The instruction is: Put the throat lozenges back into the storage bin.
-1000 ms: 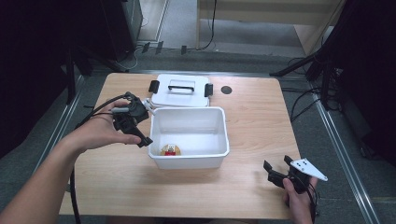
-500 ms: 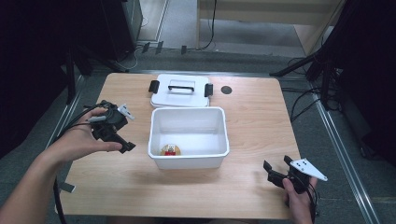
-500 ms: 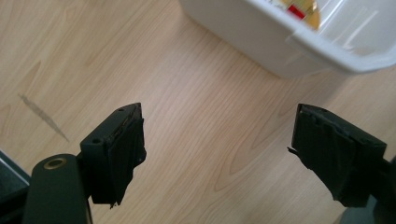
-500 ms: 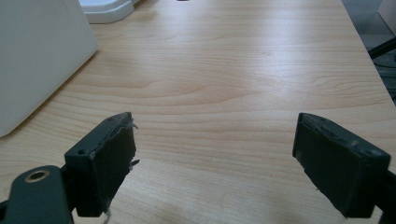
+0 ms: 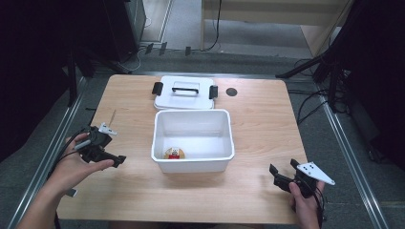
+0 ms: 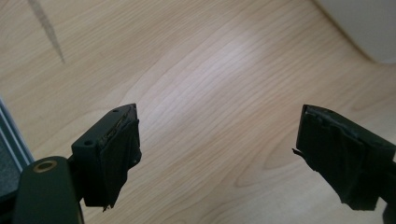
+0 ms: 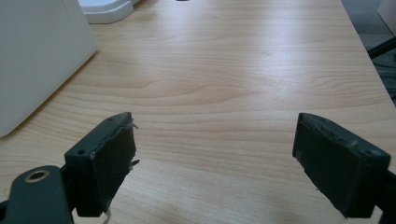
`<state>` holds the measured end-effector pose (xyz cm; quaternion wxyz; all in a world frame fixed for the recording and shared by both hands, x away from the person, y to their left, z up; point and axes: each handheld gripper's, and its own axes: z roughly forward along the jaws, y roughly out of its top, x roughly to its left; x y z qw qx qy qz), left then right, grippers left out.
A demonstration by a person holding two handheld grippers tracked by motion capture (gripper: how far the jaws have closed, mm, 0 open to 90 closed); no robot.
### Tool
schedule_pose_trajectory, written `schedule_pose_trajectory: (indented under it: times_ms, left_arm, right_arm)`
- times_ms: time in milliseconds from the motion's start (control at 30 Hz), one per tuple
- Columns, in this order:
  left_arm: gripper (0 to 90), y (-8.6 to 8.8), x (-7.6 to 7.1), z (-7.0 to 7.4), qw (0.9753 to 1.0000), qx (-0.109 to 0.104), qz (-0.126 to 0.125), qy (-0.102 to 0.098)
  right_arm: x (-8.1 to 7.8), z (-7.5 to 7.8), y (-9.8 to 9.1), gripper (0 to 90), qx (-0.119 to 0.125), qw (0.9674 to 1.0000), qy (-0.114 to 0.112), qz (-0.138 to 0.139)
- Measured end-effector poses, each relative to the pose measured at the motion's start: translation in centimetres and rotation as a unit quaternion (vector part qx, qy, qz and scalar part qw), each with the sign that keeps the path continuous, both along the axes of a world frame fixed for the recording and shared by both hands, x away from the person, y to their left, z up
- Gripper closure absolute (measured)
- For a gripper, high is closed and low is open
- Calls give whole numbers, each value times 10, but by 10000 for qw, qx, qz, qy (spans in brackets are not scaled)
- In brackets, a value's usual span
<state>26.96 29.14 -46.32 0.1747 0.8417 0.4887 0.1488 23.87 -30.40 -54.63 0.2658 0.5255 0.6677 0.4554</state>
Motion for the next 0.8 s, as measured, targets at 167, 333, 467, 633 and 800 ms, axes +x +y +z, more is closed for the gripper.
schedule_pose_trajectory:
  times_ms: [167,333,467,633,800]
  left_arm:
    - [107,5,-13,-33,9972,-99,584,-464]
    - [19,14,-30,-56,9822,-800,1201,-1204]
    - [0,23,-50,-66,9476,-1500,1720,-2237]
    - [0,32,-68,-75,9126,-1912,1995,-3014]
    - [0,35,-74,-80,9013,-1816,2153,-3292]
  right_arm:
    - [0,0,0,136,0,10000,0,-2]
    - [0,0,0,136,1,10000,2,-9]
    - [0,0,0,136,5,10000,4,-6]
    - [0,0,0,135,13,10000,3,-7]
    - [0,0,-1,136,16,10000,4,-4]
